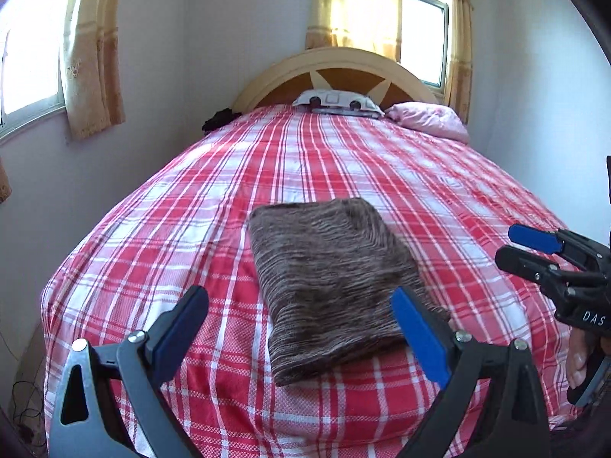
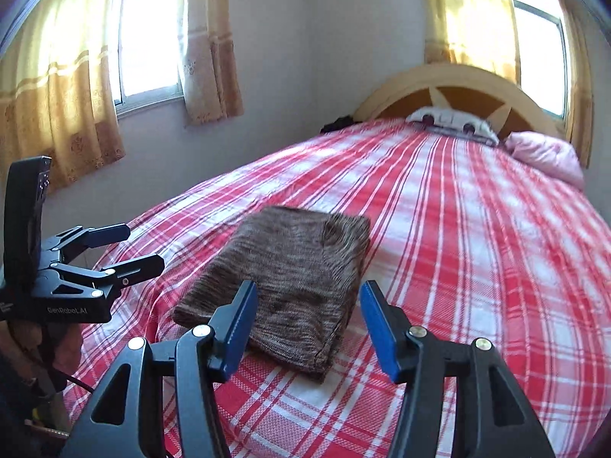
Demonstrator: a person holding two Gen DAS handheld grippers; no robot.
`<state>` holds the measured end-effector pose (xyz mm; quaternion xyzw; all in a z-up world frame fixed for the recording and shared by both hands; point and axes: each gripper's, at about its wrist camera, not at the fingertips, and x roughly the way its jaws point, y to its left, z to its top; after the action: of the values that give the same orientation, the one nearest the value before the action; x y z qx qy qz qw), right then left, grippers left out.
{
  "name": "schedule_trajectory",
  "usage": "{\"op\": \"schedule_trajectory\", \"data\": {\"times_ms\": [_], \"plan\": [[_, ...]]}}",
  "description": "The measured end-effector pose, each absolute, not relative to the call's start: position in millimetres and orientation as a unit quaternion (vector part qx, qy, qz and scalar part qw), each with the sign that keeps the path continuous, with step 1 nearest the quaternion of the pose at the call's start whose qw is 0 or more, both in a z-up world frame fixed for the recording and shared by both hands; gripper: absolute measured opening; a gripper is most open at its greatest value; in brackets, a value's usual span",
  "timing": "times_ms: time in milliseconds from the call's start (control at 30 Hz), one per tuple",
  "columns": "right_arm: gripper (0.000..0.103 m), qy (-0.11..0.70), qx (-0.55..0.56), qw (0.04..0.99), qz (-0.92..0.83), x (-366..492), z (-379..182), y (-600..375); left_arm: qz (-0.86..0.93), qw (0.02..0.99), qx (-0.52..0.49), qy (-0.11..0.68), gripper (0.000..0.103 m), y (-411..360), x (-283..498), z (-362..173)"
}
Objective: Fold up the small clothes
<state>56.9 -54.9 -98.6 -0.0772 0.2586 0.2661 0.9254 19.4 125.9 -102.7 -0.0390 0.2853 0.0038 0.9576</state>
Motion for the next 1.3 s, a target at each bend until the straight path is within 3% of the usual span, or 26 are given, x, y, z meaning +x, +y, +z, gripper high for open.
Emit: {"op": "schedule_trajectory", "data": {"times_ms": [1300], "plan": [[0.057,0.232,-0.027,0.94,0.247,46.4,-88.4,-89.1,0.0,0.965,-0.019,0.263,0.1,110.2,7.0,-88.8]]}}
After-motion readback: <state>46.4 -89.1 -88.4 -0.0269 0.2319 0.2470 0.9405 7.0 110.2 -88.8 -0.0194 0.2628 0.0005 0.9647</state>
